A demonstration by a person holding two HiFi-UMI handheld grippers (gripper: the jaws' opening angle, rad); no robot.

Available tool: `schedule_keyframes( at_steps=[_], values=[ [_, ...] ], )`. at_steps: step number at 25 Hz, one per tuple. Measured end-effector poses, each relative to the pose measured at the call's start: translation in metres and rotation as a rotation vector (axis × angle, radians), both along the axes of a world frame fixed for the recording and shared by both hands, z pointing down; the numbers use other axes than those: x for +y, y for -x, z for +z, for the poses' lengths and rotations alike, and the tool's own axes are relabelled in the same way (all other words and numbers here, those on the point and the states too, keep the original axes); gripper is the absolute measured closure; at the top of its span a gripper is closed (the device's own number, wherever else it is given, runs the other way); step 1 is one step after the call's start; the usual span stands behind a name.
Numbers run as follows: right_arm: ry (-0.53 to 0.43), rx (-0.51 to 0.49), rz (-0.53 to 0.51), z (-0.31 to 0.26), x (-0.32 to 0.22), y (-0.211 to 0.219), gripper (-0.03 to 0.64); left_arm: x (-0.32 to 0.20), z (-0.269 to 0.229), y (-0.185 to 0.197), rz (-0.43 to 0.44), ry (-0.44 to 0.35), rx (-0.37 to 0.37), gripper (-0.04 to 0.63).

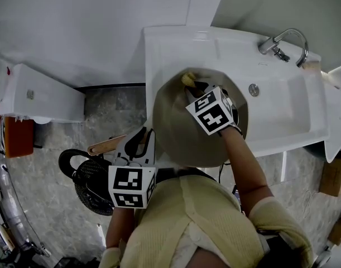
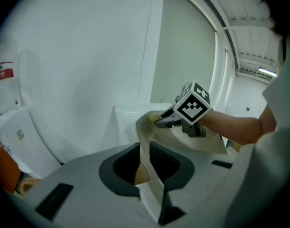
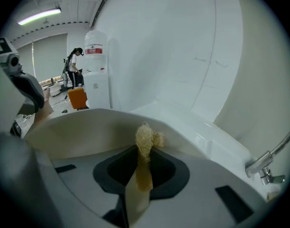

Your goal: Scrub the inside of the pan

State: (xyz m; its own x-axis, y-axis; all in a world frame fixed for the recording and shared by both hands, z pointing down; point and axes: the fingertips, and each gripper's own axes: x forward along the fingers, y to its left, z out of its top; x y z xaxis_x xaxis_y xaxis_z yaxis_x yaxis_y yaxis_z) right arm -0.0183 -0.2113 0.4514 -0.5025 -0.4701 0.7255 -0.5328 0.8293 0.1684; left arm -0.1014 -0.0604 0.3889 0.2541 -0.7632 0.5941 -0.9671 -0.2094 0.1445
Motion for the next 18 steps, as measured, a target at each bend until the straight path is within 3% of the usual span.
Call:
schedule_keyframes(
  at_steps=[18],
  values=[
    [0.039,0.037,-0.203,0.009,0.036,0.033,0.538,0.009,0.004,-0.007,0.047,0.014,0.017,0.495]
  ],
)
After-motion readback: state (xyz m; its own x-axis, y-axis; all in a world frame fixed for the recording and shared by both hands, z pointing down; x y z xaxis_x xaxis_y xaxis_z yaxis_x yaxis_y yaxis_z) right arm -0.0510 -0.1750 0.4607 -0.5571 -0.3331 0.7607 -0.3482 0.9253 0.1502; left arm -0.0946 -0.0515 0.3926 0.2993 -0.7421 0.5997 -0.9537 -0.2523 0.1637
